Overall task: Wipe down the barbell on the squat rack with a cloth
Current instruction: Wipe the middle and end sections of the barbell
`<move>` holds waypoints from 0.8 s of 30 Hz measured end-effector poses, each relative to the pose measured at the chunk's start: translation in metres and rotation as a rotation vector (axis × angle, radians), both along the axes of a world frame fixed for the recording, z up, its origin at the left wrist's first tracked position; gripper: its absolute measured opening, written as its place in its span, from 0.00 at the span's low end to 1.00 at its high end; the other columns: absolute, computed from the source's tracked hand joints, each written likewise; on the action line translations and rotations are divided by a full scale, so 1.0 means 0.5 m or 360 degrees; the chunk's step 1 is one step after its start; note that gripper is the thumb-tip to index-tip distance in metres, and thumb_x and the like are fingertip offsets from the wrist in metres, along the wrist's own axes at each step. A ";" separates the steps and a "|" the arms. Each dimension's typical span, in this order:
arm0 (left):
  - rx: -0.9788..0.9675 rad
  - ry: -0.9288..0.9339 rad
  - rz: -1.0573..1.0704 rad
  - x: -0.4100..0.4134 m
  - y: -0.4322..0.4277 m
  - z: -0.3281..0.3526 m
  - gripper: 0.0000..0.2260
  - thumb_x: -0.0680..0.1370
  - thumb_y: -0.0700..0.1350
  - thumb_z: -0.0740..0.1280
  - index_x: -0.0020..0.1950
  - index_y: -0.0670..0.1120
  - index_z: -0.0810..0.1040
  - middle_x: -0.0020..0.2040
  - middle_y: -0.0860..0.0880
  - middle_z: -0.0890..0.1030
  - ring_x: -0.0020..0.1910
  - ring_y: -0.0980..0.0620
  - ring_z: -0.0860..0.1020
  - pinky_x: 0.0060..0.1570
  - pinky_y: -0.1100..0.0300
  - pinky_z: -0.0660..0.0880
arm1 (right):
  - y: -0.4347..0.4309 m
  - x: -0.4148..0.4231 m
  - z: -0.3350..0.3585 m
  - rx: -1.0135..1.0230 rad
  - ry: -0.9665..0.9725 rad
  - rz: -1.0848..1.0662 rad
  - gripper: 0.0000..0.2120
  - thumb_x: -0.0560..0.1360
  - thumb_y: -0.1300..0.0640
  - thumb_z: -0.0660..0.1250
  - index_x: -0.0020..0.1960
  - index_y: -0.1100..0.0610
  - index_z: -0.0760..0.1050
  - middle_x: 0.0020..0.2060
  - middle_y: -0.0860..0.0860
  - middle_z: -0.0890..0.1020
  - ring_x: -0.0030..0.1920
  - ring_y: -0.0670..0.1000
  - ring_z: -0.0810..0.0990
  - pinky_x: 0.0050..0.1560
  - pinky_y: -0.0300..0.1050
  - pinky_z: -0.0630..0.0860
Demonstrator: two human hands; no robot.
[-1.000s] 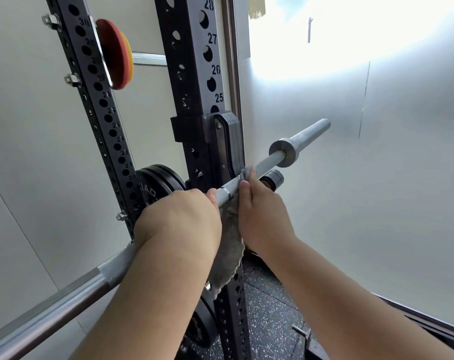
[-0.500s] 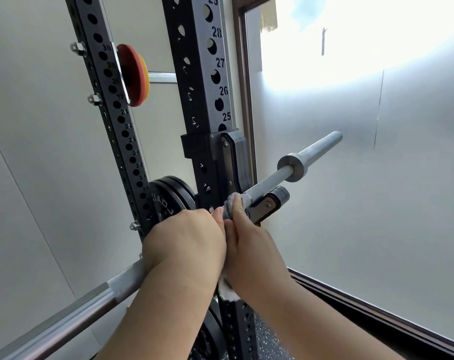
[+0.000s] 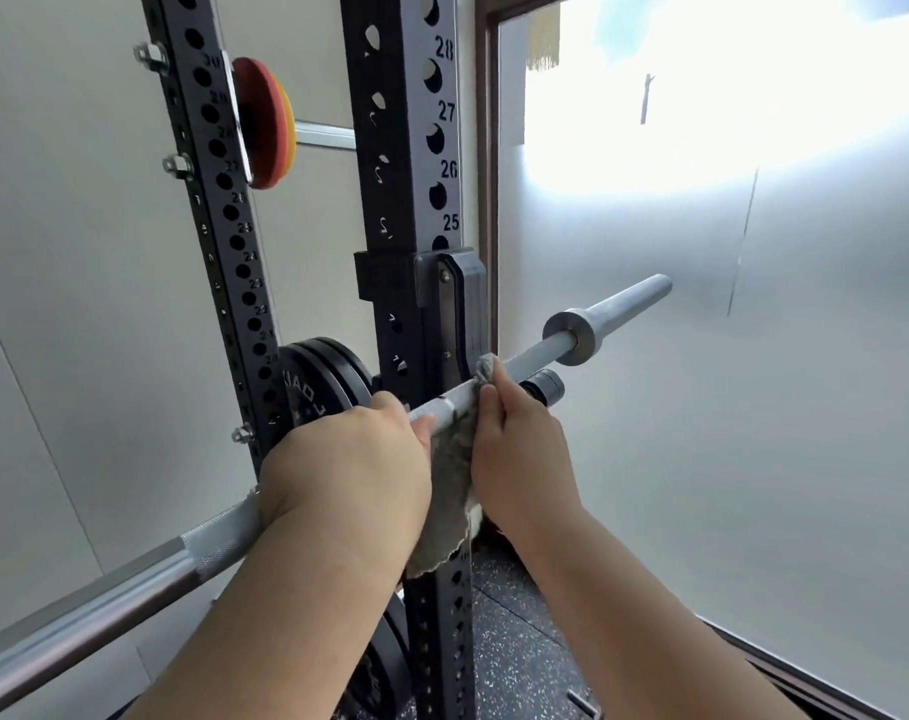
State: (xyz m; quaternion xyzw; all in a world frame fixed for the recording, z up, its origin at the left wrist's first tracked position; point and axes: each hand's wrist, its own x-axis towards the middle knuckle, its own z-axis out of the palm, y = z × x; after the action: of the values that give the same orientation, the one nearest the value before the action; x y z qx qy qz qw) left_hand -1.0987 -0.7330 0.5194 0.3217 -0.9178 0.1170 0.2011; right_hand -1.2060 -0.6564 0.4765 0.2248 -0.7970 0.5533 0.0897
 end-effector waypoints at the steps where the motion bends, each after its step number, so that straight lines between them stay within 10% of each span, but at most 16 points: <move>1: -0.0021 0.0003 -0.0004 0.001 0.000 0.000 0.18 0.85 0.59 0.41 0.52 0.48 0.62 0.33 0.50 0.69 0.34 0.46 0.73 0.39 0.56 0.77 | -0.002 0.012 -0.005 0.0003 -0.0002 0.0013 0.21 0.87 0.48 0.52 0.79 0.38 0.62 0.41 0.44 0.80 0.46 0.47 0.80 0.41 0.43 0.71; 5: -0.0042 -0.0024 -0.0033 0.000 0.001 0.002 0.17 0.86 0.59 0.42 0.52 0.49 0.62 0.34 0.50 0.68 0.34 0.48 0.71 0.36 0.57 0.71 | -0.002 0.110 -0.027 0.0089 0.0196 0.0202 0.23 0.85 0.44 0.51 0.80 0.37 0.59 0.34 0.45 0.80 0.36 0.47 0.78 0.39 0.47 0.74; 11: -0.0213 -0.0047 0.0012 0.009 0.002 -0.001 0.17 0.87 0.58 0.44 0.52 0.49 0.64 0.33 0.50 0.66 0.26 0.49 0.62 0.28 0.60 0.62 | 0.014 0.010 0.011 0.0348 0.0159 -0.0103 0.22 0.87 0.48 0.51 0.80 0.41 0.61 0.54 0.54 0.85 0.52 0.58 0.81 0.44 0.48 0.72; 17: -0.0232 -0.0016 -0.0033 0.005 0.000 -0.004 0.15 0.87 0.58 0.43 0.51 0.51 0.61 0.33 0.50 0.65 0.28 0.50 0.63 0.28 0.59 0.60 | 0.036 0.081 0.006 0.0576 0.0389 0.0080 0.21 0.86 0.46 0.51 0.79 0.36 0.59 0.32 0.45 0.71 0.38 0.53 0.73 0.39 0.48 0.71; 24: -0.0352 0.0092 -0.0018 -0.002 0.003 -0.014 0.16 0.86 0.55 0.42 0.52 0.52 0.66 0.32 0.50 0.64 0.31 0.48 0.69 0.31 0.61 0.63 | 0.070 0.039 0.052 0.0967 0.0611 0.0142 0.18 0.86 0.47 0.51 0.75 0.38 0.61 0.48 0.51 0.83 0.44 0.55 0.78 0.45 0.53 0.81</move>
State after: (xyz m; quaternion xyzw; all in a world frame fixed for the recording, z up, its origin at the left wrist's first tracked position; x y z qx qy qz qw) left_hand -1.0999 -0.7315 0.5122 0.2955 -0.8950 0.2069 0.2624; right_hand -1.1863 -0.6211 0.5026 0.3755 -0.8831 0.2423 0.1428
